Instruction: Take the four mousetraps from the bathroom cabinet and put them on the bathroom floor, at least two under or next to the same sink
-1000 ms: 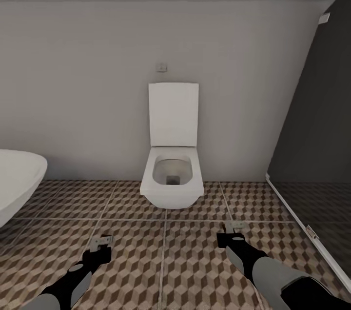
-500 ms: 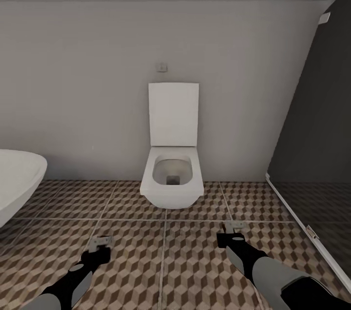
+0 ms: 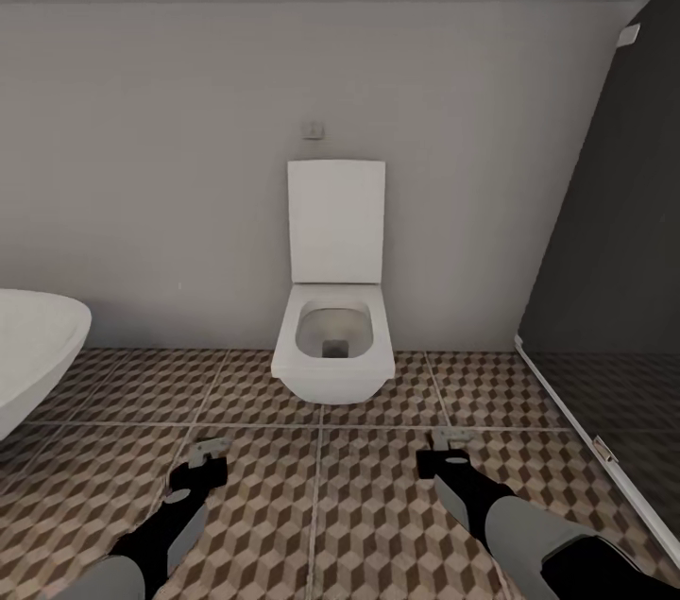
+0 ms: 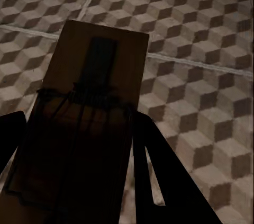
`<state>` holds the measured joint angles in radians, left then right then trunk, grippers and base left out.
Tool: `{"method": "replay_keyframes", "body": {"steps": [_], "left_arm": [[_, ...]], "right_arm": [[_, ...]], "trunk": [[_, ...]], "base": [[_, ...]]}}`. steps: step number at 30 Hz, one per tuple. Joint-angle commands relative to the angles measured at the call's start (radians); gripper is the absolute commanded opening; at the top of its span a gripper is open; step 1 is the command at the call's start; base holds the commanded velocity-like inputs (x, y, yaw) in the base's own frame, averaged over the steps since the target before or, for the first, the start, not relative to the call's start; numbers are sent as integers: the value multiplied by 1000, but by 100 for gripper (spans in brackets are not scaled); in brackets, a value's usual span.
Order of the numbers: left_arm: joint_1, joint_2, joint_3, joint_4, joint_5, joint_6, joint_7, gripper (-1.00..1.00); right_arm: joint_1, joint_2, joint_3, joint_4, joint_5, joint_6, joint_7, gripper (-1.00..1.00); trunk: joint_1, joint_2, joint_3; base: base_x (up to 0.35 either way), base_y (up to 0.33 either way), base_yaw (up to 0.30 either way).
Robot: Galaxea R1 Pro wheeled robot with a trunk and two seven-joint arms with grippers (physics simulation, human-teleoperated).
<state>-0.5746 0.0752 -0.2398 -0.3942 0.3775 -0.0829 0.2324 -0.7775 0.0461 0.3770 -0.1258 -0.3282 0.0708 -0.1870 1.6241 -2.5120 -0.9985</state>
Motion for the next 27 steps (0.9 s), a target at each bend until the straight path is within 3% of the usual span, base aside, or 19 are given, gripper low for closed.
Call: {"method": "replay_keyframes", "body": {"steps": [1,4,8,18,27], "left_arm": [[-1,1,-8,-20,7,26,6,-100],[-2,14,-8,-102,4,119,-7,-100],[-8,24,-8,-126,2,155,-51,-100],[-11,21,-9,-152,-48,172,-108,-100],[-11,-17,-9,-181,-54,185,-91,-100]], "right_arm": [[0,1,8,-4,-8,9,-5,-100],[0,4,9,-12,-8,26,-7,-100],[0,-1,8,-41,-8,32,-7,-100],[0,-5,7,-56,-9,31,-10,-100],[0,-6,6,-59,-9,32,-15,-100]], "trunk": [[0,0,-1],[0,0,-1],[0,0,-1],[0,0,-1],[0,0,-1]], "base": [[0,0,0],[0,0,0],[0,0,0],[0,0,0],[0,0,0]]}}
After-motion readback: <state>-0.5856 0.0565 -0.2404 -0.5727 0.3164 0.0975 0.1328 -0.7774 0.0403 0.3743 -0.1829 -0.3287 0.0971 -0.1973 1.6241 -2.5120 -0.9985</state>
